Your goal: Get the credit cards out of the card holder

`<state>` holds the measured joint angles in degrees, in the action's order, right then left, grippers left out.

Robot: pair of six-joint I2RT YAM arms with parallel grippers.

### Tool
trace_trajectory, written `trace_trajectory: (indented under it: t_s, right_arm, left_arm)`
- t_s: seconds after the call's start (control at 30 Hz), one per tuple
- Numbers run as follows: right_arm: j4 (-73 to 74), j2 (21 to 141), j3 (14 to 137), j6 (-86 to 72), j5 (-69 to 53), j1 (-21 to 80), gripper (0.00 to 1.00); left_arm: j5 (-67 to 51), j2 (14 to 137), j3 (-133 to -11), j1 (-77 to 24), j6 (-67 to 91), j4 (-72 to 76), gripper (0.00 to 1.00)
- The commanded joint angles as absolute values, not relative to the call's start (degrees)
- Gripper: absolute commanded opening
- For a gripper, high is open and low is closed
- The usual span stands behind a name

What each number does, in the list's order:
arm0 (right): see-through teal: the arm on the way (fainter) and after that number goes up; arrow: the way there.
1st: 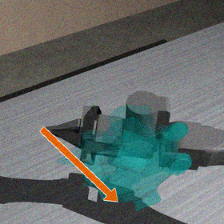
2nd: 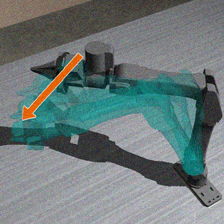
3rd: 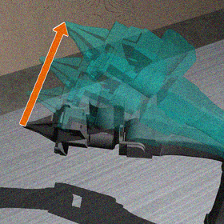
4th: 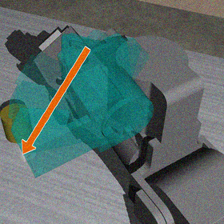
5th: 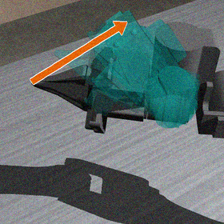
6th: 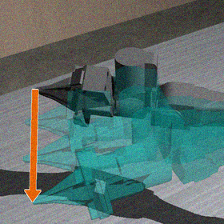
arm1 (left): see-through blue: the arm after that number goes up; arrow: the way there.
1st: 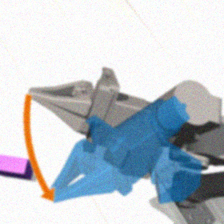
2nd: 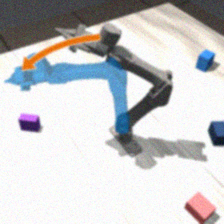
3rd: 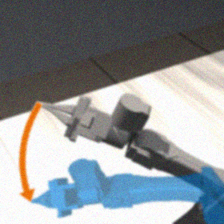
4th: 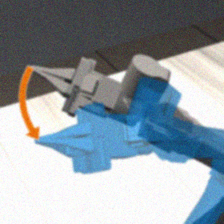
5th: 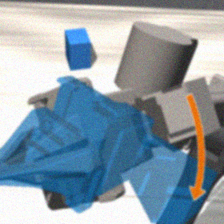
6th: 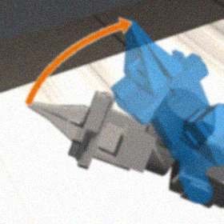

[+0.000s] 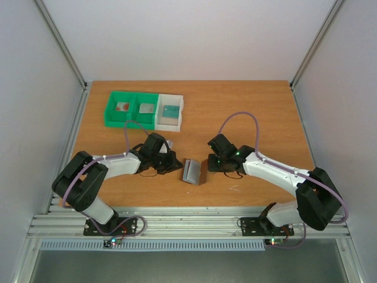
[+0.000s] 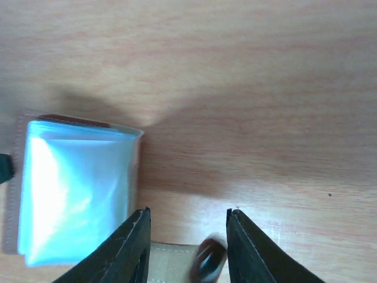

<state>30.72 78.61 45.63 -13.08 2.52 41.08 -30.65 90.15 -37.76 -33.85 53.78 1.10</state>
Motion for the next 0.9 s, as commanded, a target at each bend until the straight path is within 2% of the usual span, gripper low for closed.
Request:
trace_trajectory:
  t_s: [0.0, 0.23, 0.4, 0.57, 0.87]
  right_arm:
    - [39.29, 75.32, 51.36, -13.14, 2.79, 40.85, 0.38]
    - [42.46, 70.42, 55.85, -13.00, -2.72, 41.62, 0.46]
    - [39.02, 74.50, 56.76, -12.83, -6.99, 42.93, 0.53]
    - [35.05, 80.35, 57.14, -14.65, -9.64, 43.15, 0.69]
    - [32.17, 90.70, 59.92, -15.89, -11.81, 43.15, 0.68]
  left_arm:
    - [-32.32, 88.03, -38.07, -34.18, 53.83, 2.99, 0.00]
    - [-32.78, 88.05, -37.90, -34.53, 53.96, 3.29, 0.00]
    - [-32.52, 88.55, -38.06, -34.86, 54.11, 3.29, 0.00]
    - [-32.09, 88.26, -37.93, -35.41, 54.61, 3.34, 0.00]
    - [-31.03, 87.71, -37.72, -35.68, 55.10, 2.35, 0.00]
